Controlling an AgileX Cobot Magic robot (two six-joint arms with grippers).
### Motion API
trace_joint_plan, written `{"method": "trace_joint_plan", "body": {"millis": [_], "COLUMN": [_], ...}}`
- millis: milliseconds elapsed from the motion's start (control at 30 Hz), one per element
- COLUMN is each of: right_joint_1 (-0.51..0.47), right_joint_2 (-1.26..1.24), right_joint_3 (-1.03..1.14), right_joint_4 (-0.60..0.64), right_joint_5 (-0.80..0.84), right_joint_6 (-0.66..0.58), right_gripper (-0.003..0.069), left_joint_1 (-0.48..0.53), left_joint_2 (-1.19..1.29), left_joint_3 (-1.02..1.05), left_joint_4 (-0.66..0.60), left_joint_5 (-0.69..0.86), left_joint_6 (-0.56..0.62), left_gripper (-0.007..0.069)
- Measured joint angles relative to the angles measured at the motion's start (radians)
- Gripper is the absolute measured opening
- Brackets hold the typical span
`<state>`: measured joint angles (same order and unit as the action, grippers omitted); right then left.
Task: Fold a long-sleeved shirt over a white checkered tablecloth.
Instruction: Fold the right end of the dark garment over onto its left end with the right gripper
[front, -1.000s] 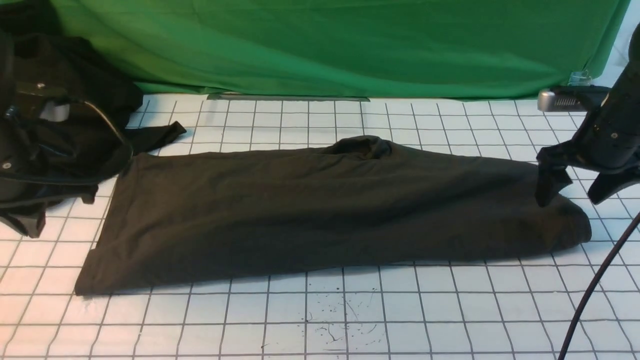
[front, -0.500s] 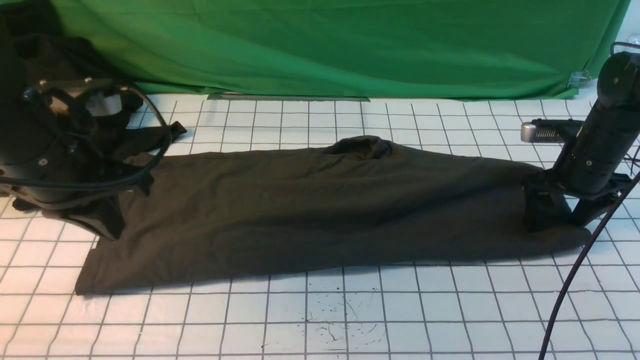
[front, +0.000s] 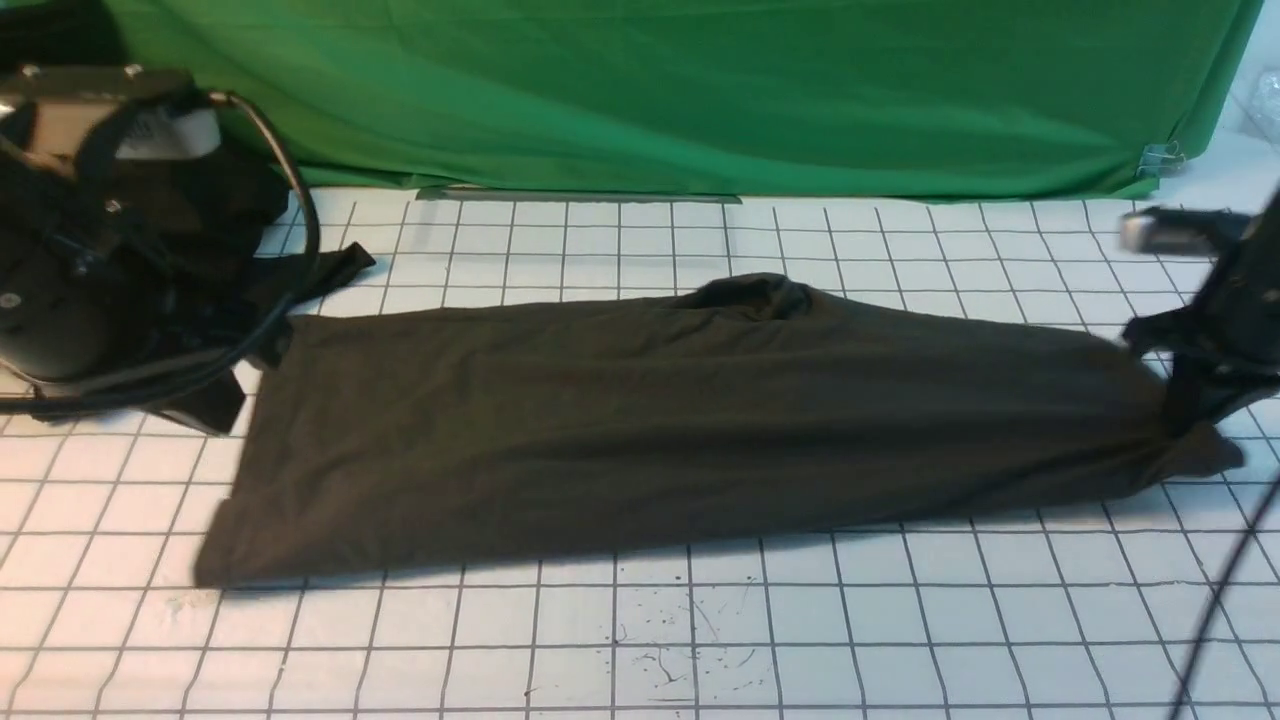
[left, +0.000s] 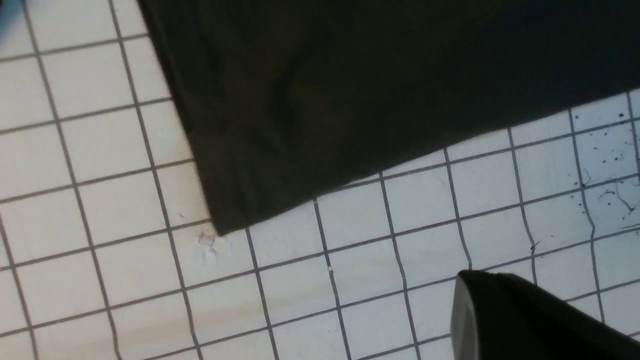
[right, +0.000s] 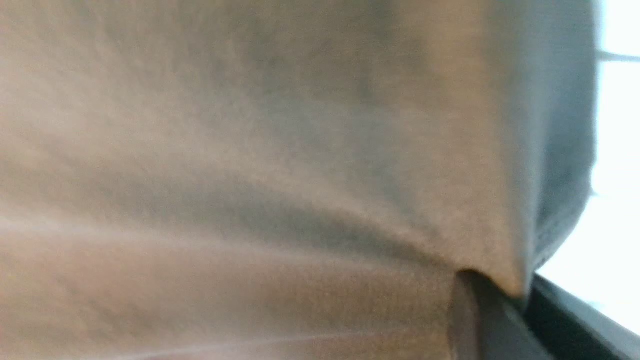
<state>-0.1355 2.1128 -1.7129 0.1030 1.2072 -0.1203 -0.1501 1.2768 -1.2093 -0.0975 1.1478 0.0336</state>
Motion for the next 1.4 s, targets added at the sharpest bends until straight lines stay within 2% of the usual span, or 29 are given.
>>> {"method": "trace_joint_plan", "body": {"millis": [167, 333, 467, 633, 667, 733, 767, 833, 867, 1000, 1167, 1400], "right_joint_1": [-0.138, -0.131, -0.021, 0.231, 0.254, 0.368, 0.457, 0.558, 0.568, 0.737, 0.854, 0.926], "right_joint_2": [-0.080, -0.156, -0.244, -0.293, -0.293, -0.280, -0.259, -0.219, -0.214, -0.089, 0.043, 0.153], "right_joint_3": [-0.014, -0.037, -0.046, -0.076, -0.080, -0.105, -0.131, -0.174, -0.179, -0.295, -0.406, -0.457], "right_joint_4": [-0.028, -0.018, 0.003, 0.020, 0.024, 0.040, 0.059, 0.092, 0.098, 0.167, 0.188, 0.188], "right_joint_5": [0.007, 0.010, 0.008, -0.030, -0.034, -0.073, -0.106, -0.138, -0.143, -0.165, -0.186, -0.226], "right_joint_6": [0.037, 0.048, 0.050, 0.106, 0.108, 0.134, 0.156, 0.182, 0.184, 0.218, 0.267, 0.318], "right_gripper": [0.0035, 0.0035, 0.0035, 0.0035, 0.0035, 0.0035, 0.0035, 0.0035, 0.0035, 0.0035, 0.0035, 0.0043], "left_joint_1": [0.000, 0.000, 0.000, 0.000, 0.000, 0.000, 0.000, 0.000, 0.000, 0.000, 0.000, 0.000], "left_joint_2": [-0.094, -0.125, -0.127, -0.127, -0.127, -0.127, -0.127, -0.127, -0.127, -0.127, -0.127, -0.127], "left_joint_3": [0.000, 0.000, 0.000, 0.000, 0.000, 0.000, 0.000, 0.000, 0.000, 0.000, 0.000, 0.000], "left_joint_4": [0.023, 0.044, 0.048, 0.036, 0.036, 0.034, 0.026, 0.006, 0.005, -0.009, -0.009, -0.013], "left_joint_5": [0.005, 0.003, -0.019, -0.039, -0.039, -0.039, -0.039, -0.039, -0.039, -0.036, -0.029, -0.028], "left_joint_6": [0.000, 0.000, 0.000, -0.001, -0.001, -0.001, -0.001, 0.000, 0.000, 0.014, 0.018, 0.018], "left_gripper": [0.0012, 0.0012, 0.0012, 0.0012, 0.0012, 0.0012, 0.0012, 0.0012, 0.0012, 0.0012, 0.0012, 0.0012]}}
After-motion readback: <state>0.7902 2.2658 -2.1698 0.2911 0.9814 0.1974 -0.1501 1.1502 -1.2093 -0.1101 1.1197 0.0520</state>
